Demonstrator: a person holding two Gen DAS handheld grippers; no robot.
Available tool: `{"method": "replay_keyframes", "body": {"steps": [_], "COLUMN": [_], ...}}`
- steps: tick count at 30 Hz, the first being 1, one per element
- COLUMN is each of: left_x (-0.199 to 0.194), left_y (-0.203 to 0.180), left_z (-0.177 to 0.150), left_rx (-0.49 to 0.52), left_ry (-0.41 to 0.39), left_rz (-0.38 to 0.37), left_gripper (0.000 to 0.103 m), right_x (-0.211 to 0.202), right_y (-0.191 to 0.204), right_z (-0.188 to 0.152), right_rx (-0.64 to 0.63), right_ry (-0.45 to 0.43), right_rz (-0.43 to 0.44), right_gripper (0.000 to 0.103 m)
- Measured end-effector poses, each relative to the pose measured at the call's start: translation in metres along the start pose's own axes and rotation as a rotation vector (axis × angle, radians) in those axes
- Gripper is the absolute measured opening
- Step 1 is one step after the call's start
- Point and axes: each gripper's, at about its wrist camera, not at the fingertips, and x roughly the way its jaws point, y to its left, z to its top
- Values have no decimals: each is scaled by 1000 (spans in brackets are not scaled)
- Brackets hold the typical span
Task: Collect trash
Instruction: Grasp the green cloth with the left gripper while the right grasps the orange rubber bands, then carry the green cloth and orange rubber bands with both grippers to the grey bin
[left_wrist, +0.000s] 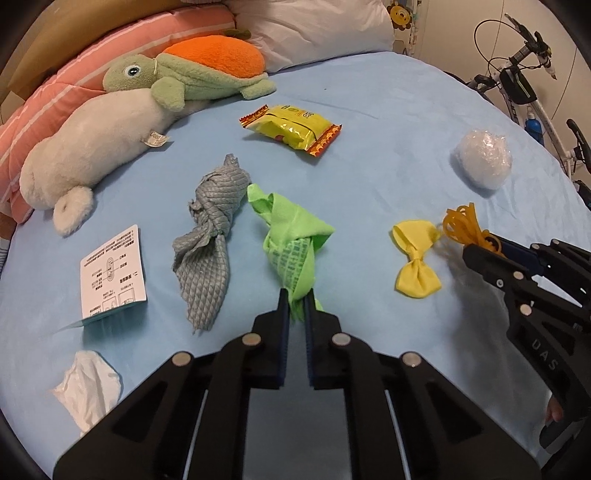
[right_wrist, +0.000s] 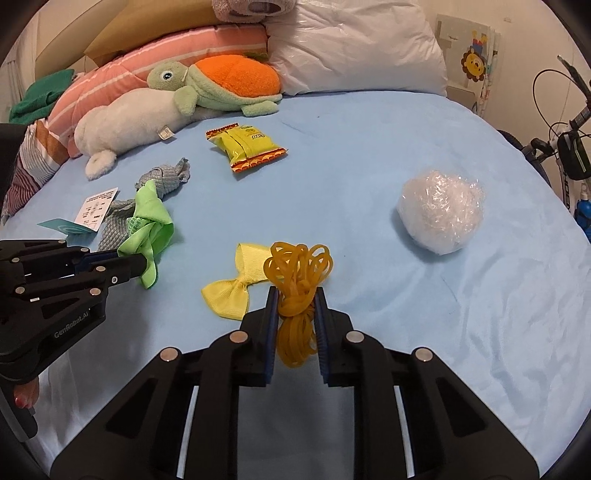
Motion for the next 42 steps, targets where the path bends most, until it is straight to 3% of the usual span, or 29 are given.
{"method": "replay_keyframes", "body": {"steps": [25, 33, 39, 40, 41, 42], "left_x": [-91, -76, -47, -43, -40, -39], "left_y": [-37, -14, -10, -11, -11, -12], "left_z": [-23, -17, -10, -9, -9, -10], "left_rx": [64, -45, -34, -23, -15, -11], "left_ry": [-107, -88, -56, -55, -58, -72], "left_rz": [47, 95, 85, 89, 93, 104], "left_gripper": [2, 6, 8, 16, 39, 55], "right_x": [-58, -67, -52, -50, -48, -45], "right_y": [6, -1, 0, 0, 1, 2], "right_z": [5, 5, 8, 8, 7, 7], "right_rx": [15, 38, 36, 33, 29, 25], "right_ry": [-109, -121, -93, -89, -84, -79], "right_rz": [22, 32, 38, 39, 39, 38], "right_gripper": [17, 17, 17, 17, 17, 17]}}
